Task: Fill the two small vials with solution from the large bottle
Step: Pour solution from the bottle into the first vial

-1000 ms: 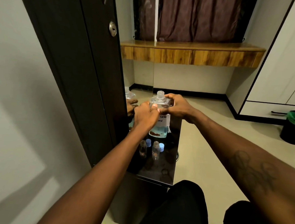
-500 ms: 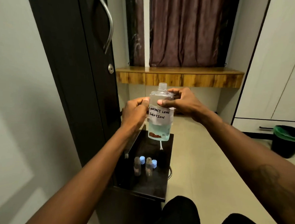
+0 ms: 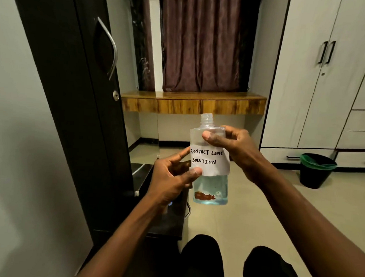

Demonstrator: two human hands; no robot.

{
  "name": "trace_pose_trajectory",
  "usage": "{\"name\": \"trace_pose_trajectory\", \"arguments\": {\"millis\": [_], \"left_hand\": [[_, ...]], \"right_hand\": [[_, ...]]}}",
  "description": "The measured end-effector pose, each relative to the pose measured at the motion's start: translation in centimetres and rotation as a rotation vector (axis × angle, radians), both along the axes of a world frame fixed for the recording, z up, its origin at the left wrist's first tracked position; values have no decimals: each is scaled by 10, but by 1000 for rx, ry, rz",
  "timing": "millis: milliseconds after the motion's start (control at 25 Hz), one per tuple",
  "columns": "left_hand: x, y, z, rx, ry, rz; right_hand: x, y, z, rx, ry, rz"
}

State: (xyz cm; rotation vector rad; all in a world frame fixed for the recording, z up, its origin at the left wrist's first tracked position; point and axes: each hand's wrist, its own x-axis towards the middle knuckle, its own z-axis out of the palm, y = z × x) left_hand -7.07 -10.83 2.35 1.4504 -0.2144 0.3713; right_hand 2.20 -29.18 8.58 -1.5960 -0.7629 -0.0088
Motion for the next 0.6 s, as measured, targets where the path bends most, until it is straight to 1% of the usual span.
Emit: {"name": "trace_pose_trajectory", "arguments": {"millis": [160,320,360,400,440,520,560,600], "left_hand": [[-2,-10,-12,11,7,-1],[-5,-11,-19,52,3,-53],[-5,-7,-22,69,11,-44],[-6,-1,-27,95,23,12],[-6,8,-34,154,43,157],[-8,29,-59,406,102,632],[-11,37,-72,498,133,823],[-12,42,-84,539,151,920]], "right_hand": [[-10,-7,-18,-4,35,-4],[-14,-8,-29,10,-2,-73],[-16,-10,-31,13,-16,-96],[-17,-13,-33,18,-22,-114],[-17,-16,-36,25,-23,-128],[-17,-22,-40,42,-19,-150],[-18,-24,-42,49,-19,-158],[-18,-25,-43,54,-21,-168]]}}
